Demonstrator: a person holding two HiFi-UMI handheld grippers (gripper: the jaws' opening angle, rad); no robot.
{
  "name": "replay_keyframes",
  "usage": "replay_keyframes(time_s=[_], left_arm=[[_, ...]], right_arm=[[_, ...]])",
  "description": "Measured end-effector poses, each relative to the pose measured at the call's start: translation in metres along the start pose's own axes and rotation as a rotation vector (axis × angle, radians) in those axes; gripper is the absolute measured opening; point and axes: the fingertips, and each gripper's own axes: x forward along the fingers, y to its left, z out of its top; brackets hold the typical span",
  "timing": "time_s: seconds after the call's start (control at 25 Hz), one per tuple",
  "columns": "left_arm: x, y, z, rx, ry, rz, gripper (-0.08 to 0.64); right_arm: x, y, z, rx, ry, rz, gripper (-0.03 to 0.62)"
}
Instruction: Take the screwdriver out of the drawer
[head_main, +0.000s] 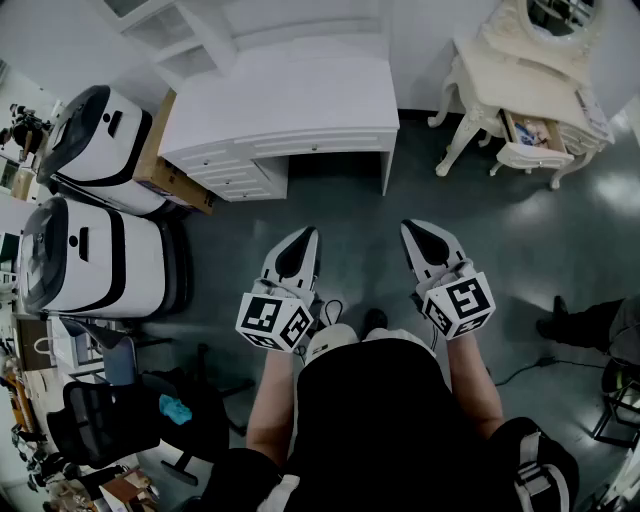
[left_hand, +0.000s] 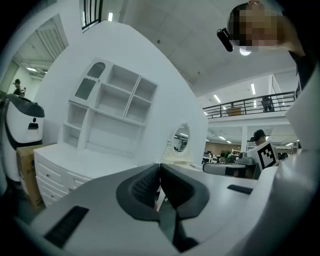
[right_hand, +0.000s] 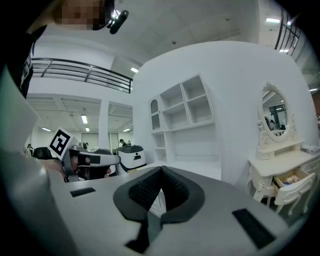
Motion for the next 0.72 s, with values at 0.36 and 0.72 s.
replay_keyframes(time_s=[0.36, 0.72], left_arm=[[-0.008, -0.013, -0.012, -0.004, 0.029, -0.016, 0.025], [-0.011, -0.025, -0.021, -0.009, 0.042, -0.005, 0.025]], right_arm=[[-0.011, 0.013, -0.002, -0.017, 0.006, 0.008, 0.013], [-0.021, 0.017, -0.008, -0.009, 0.004, 0.004, 0.017]])
